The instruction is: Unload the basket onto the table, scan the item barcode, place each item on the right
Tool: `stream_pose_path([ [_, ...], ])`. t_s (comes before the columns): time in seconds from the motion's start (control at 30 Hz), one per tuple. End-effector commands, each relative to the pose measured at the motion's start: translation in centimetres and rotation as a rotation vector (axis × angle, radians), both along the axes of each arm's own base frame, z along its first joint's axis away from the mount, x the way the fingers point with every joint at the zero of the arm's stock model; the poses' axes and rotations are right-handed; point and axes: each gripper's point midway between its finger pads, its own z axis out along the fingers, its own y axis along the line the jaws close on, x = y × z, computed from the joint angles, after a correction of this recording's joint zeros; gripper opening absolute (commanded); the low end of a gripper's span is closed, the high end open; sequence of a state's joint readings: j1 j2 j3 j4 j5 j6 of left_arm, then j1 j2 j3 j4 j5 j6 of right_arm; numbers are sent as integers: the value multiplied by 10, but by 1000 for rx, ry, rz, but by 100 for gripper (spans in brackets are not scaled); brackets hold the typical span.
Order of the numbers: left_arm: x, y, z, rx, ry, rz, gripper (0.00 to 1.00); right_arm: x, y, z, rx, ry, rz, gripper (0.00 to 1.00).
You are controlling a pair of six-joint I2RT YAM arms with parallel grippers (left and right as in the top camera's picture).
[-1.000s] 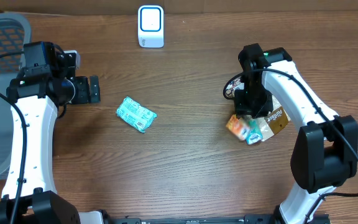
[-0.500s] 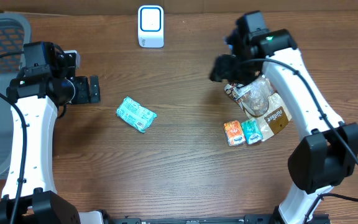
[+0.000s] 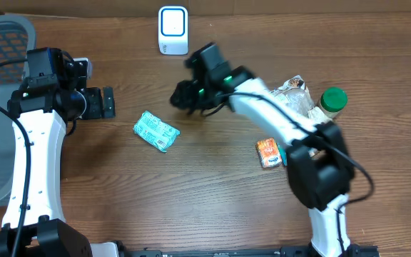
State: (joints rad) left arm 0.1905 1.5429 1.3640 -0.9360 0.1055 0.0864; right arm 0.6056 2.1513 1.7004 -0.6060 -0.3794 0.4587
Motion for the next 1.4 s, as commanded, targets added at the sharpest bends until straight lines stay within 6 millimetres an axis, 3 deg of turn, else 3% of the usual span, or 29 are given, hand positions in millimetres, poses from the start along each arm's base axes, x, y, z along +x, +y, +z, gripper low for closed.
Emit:
stream_pose_path([
  [0.0, 2, -3, 3, 0, -12, -31, 100, -23, 37, -14, 23, -11, 97, 46],
  [0.13, 2, -3, 3, 0, -12, -31, 99, -43, 70, -24, 1, -146, 270, 47],
  [0.4, 2, -3, 3, 0, -11, -31, 100, -77, 91, -36, -61, -175, 364, 46],
  [0.83, 2, -3, 3, 0, -12, -31, 100, -98, 96, -44, -100, -156, 396, 45],
  [1.17, 2, -3, 3, 0, -12, -31, 100, -106, 87, -58, -137, -67, 346, 41],
  [1.37, 2, -3, 3, 0, -12, -31, 100, -92, 60, -72, -230, 5, 174, 41],
])
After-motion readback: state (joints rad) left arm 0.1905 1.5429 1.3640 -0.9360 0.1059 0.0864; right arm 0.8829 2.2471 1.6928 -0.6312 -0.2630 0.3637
